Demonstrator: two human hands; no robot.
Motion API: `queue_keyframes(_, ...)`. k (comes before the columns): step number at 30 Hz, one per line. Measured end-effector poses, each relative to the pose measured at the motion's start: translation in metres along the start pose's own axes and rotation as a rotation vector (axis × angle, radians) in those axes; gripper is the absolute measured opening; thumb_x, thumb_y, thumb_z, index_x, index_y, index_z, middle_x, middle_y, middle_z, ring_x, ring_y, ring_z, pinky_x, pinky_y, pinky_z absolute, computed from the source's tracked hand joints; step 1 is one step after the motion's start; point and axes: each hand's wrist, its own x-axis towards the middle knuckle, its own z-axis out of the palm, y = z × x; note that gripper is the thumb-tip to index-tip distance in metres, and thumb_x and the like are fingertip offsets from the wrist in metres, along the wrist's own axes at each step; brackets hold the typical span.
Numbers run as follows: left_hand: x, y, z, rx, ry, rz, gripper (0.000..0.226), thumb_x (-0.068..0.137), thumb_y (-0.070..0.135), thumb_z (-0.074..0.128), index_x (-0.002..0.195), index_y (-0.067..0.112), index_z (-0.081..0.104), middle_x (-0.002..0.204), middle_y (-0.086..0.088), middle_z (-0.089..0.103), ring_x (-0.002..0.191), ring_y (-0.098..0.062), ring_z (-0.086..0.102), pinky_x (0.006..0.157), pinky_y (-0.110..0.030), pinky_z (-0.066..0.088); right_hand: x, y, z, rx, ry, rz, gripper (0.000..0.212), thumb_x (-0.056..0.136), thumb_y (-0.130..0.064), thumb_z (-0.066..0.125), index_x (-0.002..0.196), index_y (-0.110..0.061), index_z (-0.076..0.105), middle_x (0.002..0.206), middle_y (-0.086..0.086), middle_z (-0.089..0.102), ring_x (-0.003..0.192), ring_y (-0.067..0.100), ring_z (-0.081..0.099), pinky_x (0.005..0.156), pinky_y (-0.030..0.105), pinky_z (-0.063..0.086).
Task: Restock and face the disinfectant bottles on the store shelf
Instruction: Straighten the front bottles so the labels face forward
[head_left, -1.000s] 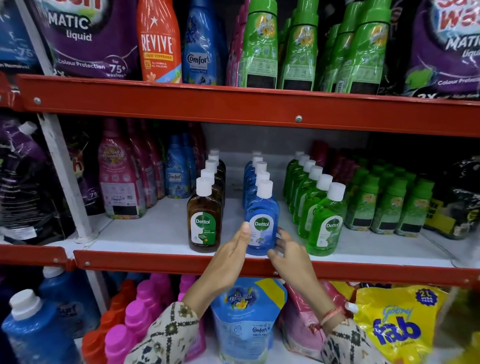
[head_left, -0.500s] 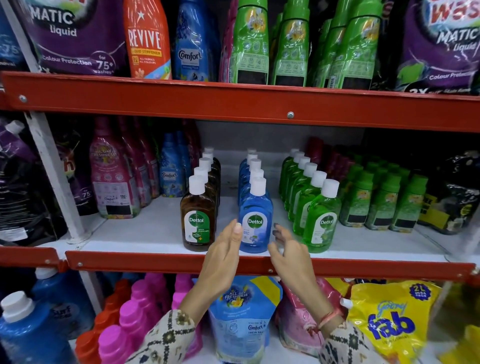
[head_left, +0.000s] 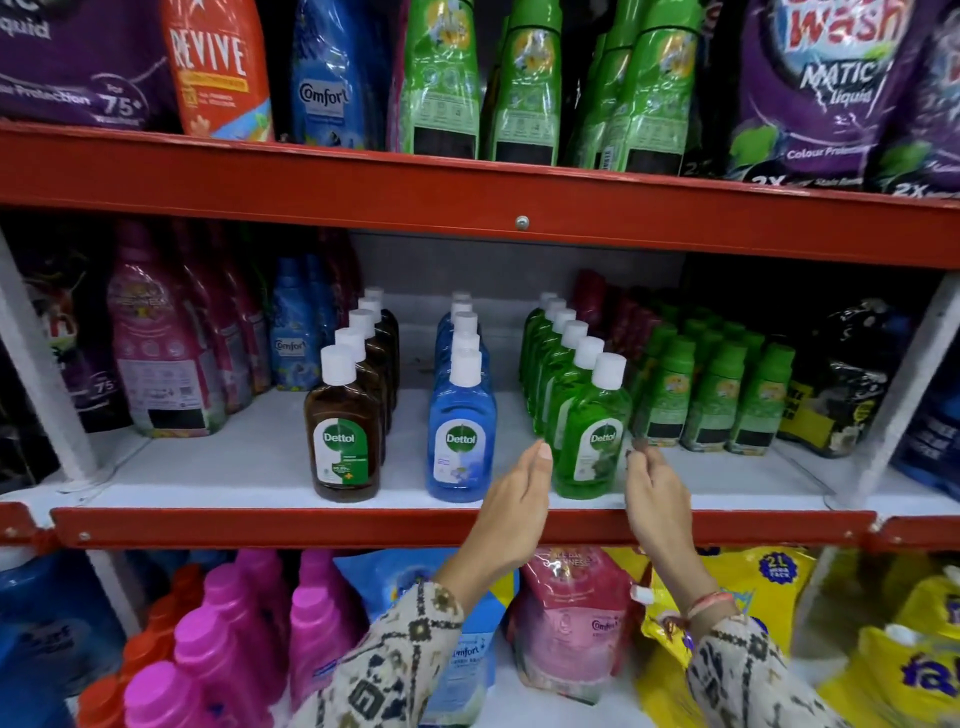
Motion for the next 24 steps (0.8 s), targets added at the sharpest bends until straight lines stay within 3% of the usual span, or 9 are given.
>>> queue_keyframes(2,0.008,0.005,0.004,-0.033,-0.067,-0.060,0.067,0.102,0.060,0.014,0.156,0.022,0.031,0.160,0.005,0.035,0.148,-0.011,0.029,0.112,-0.018,0.015,0.003,-0.001,-0.001,-0.050,-0.109,0.009,0.031,0.100,-0.024,0.030,0.086,-0.008,0.052,0.070,0.009,0.055,0.081,0.032,0.053,0.069,0.040,0.036)
queue_keyframes(4,0.012,0.008,0.007,-0.049,-0.124,-0.098,0.083,0.092,0.076,0.008,0.155,0.029,0.033,0.161,0.005,0.036,0.149,-0.015,0.030,0.119,-0.030,0.018,0.002,-0.003,-0.002,-0.069,-0.134,-0.007,0.034,0.100,-0.022,0.031,0.066,-0.019,0.039,0.062,0.001,0.043,0.076,0.028,0.048,0.068,0.038,0.033)
queue_keyframes(7,0.017,0.004,0.009,-0.057,-0.169,-0.124,0.099,0.079,0.091,0.001,0.154,0.036,0.035,0.156,0.007,0.043,0.145,-0.016,0.036,0.120,-0.039,0.023,-0.002,-0.003,-0.002,-0.089,-0.113,-0.031,0.039,0.099,-0.021,0.032,0.061,-0.023,0.033,0.058,-0.001,0.039,0.073,0.027,0.045,0.067,0.037,0.030)
queue_keyframes(9,0.018,0.003,0.008,-0.081,-0.176,-0.130,0.104,0.072,0.096,0.000,0.143,0.038,0.049,0.134,0.009,0.054,0.125,-0.014,0.049,0.106,-0.035,0.031,-0.004,-0.002,-0.003,-0.082,-0.106,-0.041,0.039,0.099,-0.022,0.033,0.060,-0.023,0.033,0.057,0.001,0.040,0.070,0.028,0.045,0.064,0.038,0.029)
queue_keyframes(11,0.017,0.007,0.006,-0.119,-0.175,-0.143,0.100,0.069,0.097,0.001,0.131,0.038,0.053,0.120,0.009,0.048,0.111,-0.011,0.050,0.097,-0.032,0.029,-0.006,-0.001,-0.004,-0.062,-0.088,-0.064,0.040,0.098,-0.020,0.035,0.058,-0.022,0.032,0.055,0.003,0.041,0.067,0.029,0.044,0.062,0.039,0.029)
queue_keyframes(12,0.017,0.009,0.005,-0.138,-0.172,-0.147,0.105,0.069,0.097,0.001,0.138,0.034,0.050,0.119,0.009,0.047,0.110,-0.011,0.050,0.097,-0.032,0.029,-0.007,0.000,-0.005,-0.052,-0.076,-0.082,0.041,0.098,-0.019,0.036,0.057,-0.022,0.031,0.054,0.004,0.042,0.066,0.029,0.044,0.060,0.040,0.029)
queue_keyframes(15,0.020,0.008,0.005,-0.147,-0.178,-0.145,0.120,0.063,0.101,0.002,0.150,0.028,0.042,0.123,0.008,0.051,0.119,-0.013,0.053,0.101,-0.033,0.029,-0.010,0.000,-0.007,-0.032,-0.077,-0.106,0.042,0.097,-0.018,0.037,0.057,-0.026,0.031,0.053,0.004,0.042,0.062,0.029,0.043,0.058,0.040,0.029)
queue_keyframes(20,0.024,0.005,0.008,-0.153,-0.175,-0.138,0.118,0.063,0.102,0.003,0.151,0.033,0.039,0.147,0.002,0.053,0.131,-0.015,0.051,0.110,-0.035,0.028,-0.009,0.005,-0.007,-0.034,-0.097,-0.140,0.033,0.096,-0.025,0.034,0.064,-0.027,0.040,0.065,0.014,0.055,0.075,0.037,0.054,0.066,0.043,0.039)
queue_keyframes(24,0.023,0.001,0.008,-0.102,-0.184,-0.117,0.106,0.072,0.097,0.004,0.151,0.036,0.040,0.153,0.001,0.049,0.140,-0.017,0.044,0.122,-0.043,0.024,-0.008,0.004,-0.006,-0.076,-0.144,-0.157,0.031,0.095,-0.029,0.031,0.099,-0.019,0.061,0.083,0.017,0.068,0.084,0.035,0.058,0.079,0.046,0.048)
